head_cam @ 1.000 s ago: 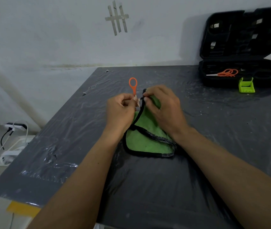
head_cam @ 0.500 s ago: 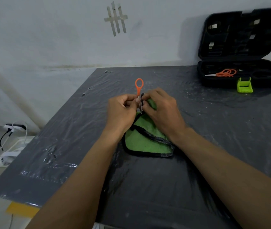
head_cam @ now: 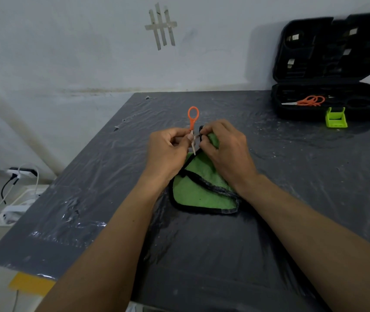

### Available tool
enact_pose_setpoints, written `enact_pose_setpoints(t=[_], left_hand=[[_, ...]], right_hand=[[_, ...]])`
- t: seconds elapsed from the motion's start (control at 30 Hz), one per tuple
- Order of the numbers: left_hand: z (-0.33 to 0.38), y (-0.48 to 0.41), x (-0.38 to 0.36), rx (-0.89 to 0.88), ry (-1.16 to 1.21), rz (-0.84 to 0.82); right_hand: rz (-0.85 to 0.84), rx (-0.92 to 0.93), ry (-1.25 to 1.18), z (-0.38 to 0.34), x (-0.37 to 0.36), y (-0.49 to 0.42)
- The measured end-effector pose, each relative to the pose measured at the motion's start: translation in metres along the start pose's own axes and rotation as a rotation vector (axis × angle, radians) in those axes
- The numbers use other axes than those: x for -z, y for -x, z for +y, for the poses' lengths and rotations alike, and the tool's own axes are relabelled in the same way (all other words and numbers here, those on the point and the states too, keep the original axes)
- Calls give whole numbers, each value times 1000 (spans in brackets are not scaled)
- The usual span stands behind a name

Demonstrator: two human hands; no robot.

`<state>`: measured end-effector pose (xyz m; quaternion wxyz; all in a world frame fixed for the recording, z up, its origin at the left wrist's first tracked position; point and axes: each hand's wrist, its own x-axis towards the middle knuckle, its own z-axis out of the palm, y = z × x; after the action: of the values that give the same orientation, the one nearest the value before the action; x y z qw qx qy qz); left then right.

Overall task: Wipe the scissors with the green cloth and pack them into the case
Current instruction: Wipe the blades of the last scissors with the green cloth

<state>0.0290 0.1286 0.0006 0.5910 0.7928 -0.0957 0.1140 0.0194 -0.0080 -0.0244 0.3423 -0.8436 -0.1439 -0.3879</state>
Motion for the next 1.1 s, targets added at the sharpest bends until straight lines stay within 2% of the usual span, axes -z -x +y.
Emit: enact_pose_setpoints(t=[0.17, 0.27, 0.37, 0.47, 0.73, 0.87, 1.1], left_hand=[[-2, -1, 1, 26, 25, 5], [-4, -3, 2, 92, 149, 13], [-4, -3, 1, 126, 242, 23], [-2, -2, -2, 107, 262, 26], [-6, 2, -12, -30, 173, 44], [-9, 1, -16, -32, 166, 54], [-13, -2, -13, -88, 128, 93]], right_hand=[[28, -62, -16, 3, -1, -2], [55, -211, -86, 4, 2, -5], [61, -449, -298, 10, 8, -9], [9, -601, -603, 12, 12, -13], [-144, -645, -827, 6, 8, -14], [-196, -706, -941, 7, 10, -13], [-193, -733, -1048, 7, 12, -14]])
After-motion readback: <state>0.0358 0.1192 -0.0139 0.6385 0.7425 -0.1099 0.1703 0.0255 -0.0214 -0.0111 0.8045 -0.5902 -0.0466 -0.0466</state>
